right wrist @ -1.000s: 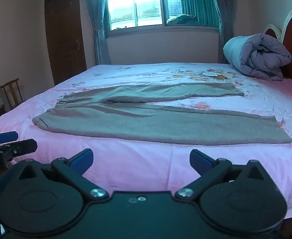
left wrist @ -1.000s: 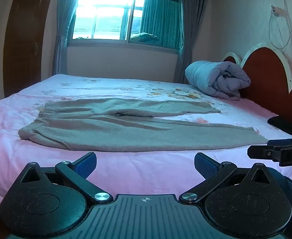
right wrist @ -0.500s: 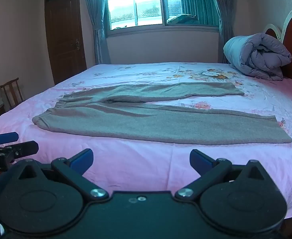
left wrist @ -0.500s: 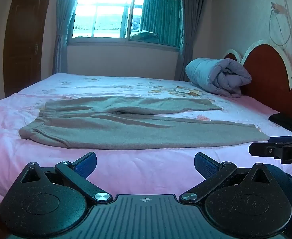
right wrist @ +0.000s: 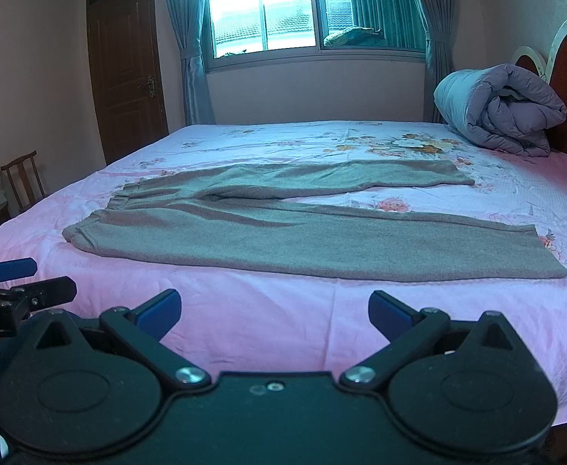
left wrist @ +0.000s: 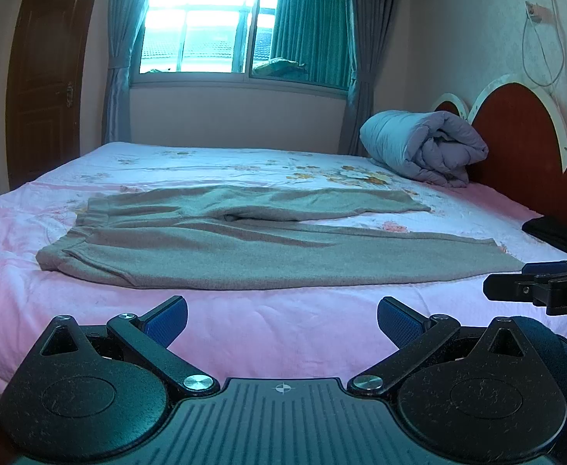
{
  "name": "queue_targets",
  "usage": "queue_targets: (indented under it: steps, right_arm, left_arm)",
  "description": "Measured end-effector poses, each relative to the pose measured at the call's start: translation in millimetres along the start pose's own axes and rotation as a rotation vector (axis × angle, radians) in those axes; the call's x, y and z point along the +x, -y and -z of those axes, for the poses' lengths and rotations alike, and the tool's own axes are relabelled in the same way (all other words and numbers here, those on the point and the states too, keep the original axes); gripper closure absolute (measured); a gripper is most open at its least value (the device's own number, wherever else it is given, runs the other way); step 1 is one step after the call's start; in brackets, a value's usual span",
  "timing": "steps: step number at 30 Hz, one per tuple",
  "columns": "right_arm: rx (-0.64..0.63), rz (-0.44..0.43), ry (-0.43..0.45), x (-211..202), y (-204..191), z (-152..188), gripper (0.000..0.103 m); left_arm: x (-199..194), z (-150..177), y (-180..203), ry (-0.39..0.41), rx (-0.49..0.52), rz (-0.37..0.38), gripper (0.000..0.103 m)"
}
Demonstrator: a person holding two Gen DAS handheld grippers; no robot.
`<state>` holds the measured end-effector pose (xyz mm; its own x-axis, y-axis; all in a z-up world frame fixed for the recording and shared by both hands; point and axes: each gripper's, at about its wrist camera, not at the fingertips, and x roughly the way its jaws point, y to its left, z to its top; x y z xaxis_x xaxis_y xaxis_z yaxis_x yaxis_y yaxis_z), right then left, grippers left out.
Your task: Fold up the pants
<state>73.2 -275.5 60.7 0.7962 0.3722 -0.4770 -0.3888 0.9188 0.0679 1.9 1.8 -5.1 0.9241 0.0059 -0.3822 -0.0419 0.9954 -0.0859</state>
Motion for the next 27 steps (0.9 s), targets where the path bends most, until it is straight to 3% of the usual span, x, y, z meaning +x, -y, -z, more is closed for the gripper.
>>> queue_targets:
  steps: [27]
  right_arm:
    - [-0.001,0.0,-0.002,0.4,-0.3,0.2,0.006]
  left_arm:
    - [-0.1,0.0,0.9,-0.005,0.005,-0.002,0.0]
